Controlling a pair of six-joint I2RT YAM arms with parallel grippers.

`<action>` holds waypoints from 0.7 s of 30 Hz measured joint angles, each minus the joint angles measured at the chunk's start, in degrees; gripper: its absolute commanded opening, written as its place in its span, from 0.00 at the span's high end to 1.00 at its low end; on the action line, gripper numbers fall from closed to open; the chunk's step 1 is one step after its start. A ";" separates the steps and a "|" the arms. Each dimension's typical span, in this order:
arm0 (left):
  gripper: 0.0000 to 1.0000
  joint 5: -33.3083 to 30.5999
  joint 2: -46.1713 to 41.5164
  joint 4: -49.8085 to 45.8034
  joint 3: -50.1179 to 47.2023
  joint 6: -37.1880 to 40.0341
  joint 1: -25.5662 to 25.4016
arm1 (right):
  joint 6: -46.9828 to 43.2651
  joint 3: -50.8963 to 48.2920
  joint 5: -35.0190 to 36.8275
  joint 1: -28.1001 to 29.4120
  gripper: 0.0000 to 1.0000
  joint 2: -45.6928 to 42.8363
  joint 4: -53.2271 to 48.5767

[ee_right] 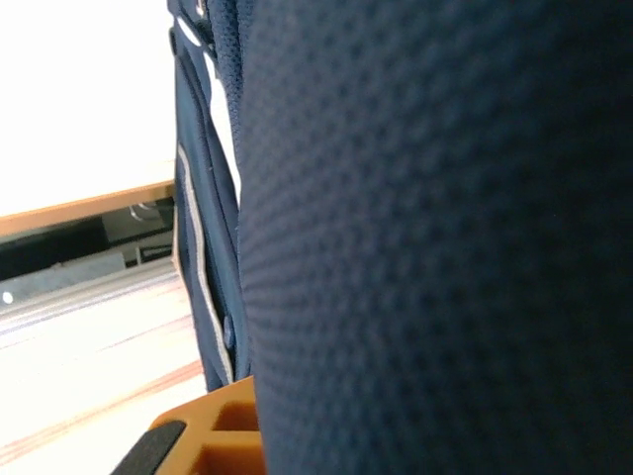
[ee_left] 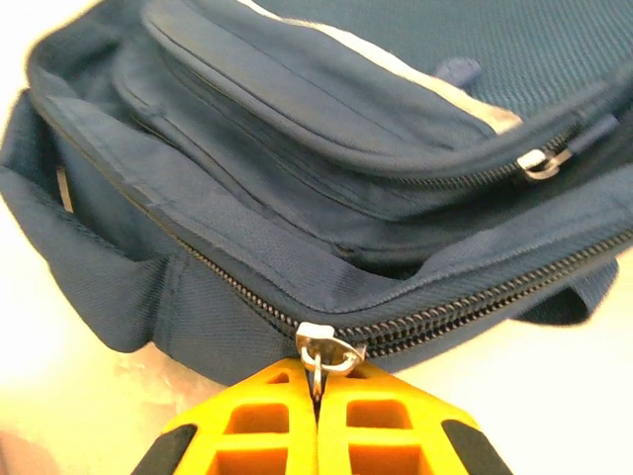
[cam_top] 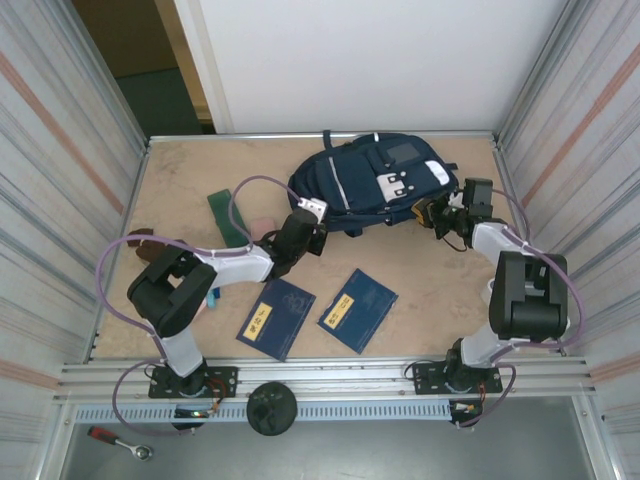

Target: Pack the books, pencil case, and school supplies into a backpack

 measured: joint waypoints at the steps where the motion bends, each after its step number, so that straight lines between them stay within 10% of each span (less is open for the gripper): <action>1: 1.00 0.92 0.00 -0.87 0.31 -0.02 -0.04 | -0.70 0.94 -0.02 -0.11 0.69 1.38 -0.15; 13: 1.00 9.27 0.04 -8.68 5.20 -3.08 -0.83 | -17.03 3.80 8.96 -2.03 0.27 -1.66 -9.97; 21: 1.00 15.52 0.04 -11.26 6.60 -3.61 0.15 | -38.56 -1.20 21.59 17.64 0.25 -17.51 -9.81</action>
